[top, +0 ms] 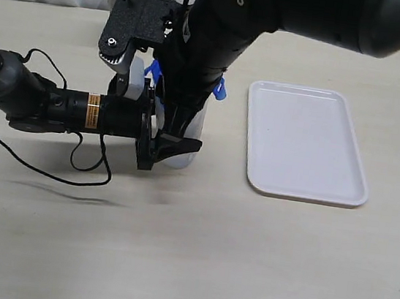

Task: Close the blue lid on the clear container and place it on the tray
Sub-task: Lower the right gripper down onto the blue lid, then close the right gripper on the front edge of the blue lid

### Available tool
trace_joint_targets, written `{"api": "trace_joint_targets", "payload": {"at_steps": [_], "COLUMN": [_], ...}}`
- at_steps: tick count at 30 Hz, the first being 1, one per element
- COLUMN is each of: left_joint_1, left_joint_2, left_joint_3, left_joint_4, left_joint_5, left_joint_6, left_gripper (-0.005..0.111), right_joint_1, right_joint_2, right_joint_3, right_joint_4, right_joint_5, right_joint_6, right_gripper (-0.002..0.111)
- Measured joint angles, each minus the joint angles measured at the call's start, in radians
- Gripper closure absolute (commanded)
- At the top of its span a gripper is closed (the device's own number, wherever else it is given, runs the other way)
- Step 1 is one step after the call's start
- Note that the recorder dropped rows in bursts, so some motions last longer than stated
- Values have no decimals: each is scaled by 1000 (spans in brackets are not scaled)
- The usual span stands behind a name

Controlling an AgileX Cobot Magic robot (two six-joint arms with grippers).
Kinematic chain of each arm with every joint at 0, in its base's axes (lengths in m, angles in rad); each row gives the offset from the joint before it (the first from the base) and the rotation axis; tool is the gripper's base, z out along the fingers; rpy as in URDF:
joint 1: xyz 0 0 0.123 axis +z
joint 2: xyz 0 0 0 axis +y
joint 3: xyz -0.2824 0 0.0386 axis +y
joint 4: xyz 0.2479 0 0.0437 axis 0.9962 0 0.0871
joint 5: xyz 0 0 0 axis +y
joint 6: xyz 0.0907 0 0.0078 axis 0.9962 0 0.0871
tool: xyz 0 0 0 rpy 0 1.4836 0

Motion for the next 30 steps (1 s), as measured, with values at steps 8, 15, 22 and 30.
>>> {"api": "trace_joint_targets", "payload": {"at_steps": [8, 15, 22, 30], "left_joint_1": [0, 0, 0, 0], "left_joint_2": [0, 0, 0, 0], "left_joint_3": [-1, -2, -2, -2], "left_joint_4": [-15, -22, -39, -28], "left_joint_5": [7, 12, 15, 13], "left_joint_6": [-11, -11, -21, -6], "left_gripper": [107, 107, 107, 107], "right_joint_1": [10, 10, 10, 8], "right_joint_2": [-21, -31, -42, -64], "right_joint_3": [93, 135, 195, 209], "right_joint_4": [-82, -106, -212, -182], "right_joint_5": [-130, -195, -292, -288], "right_joint_6": [63, 46, 34, 12], "right_gripper": [72, 75, 78, 63]}}
